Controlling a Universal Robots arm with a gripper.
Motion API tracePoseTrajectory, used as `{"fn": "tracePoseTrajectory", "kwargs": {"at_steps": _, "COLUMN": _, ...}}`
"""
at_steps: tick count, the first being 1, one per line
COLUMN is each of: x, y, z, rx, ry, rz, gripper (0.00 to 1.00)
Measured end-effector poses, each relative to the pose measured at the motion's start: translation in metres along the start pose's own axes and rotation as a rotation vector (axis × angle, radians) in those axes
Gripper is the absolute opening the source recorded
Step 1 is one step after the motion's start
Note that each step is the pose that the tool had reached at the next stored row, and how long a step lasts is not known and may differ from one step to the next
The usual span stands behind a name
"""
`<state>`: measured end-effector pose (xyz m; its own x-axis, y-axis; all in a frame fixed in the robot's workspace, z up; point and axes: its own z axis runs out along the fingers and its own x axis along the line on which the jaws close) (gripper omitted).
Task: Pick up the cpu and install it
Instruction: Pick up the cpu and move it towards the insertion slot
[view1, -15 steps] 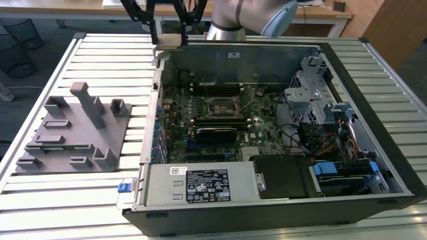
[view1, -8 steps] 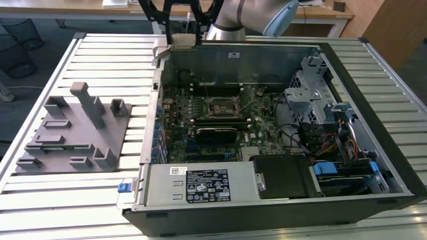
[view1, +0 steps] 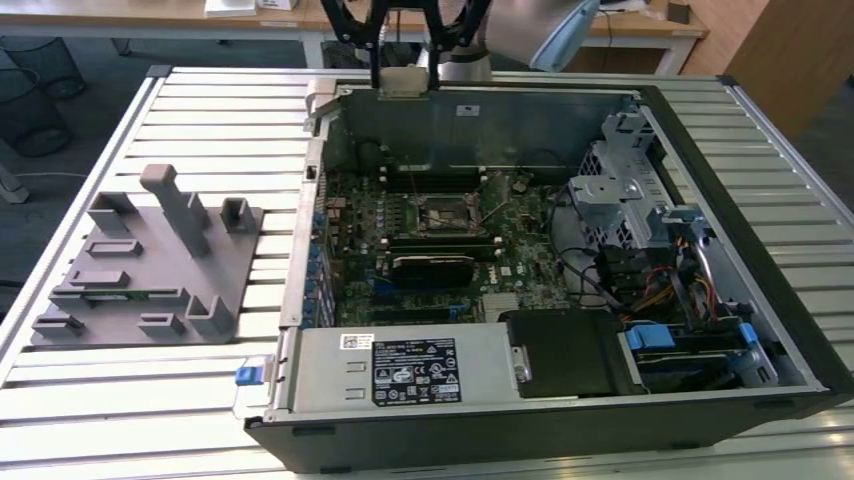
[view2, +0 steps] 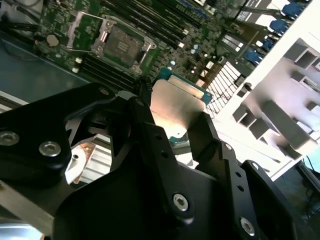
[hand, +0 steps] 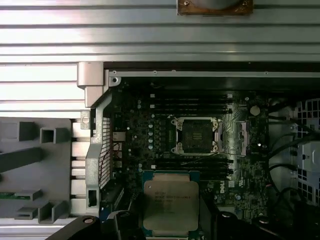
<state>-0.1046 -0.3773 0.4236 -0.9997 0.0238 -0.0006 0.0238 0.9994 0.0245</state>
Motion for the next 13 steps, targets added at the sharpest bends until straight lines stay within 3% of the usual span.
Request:
{"fn": "tracePoseTrajectory", "kwargs": {"at_steps": 5, "x": -0.0227, "y": 0.0011, "z": 0.0006, "rx": 0.0001, "ry": 0.0002, "rz": 0.000, "gripper": 0.54}}
{"fn": "tracePoseTrajectory", "kwargs": {"at_steps": 13, "x": -0.0493, "y": 0.0034, "z": 0.0028, "rx": 0.0000, "ry": 0.0001, "rz": 0.000, "gripper": 0.54}}
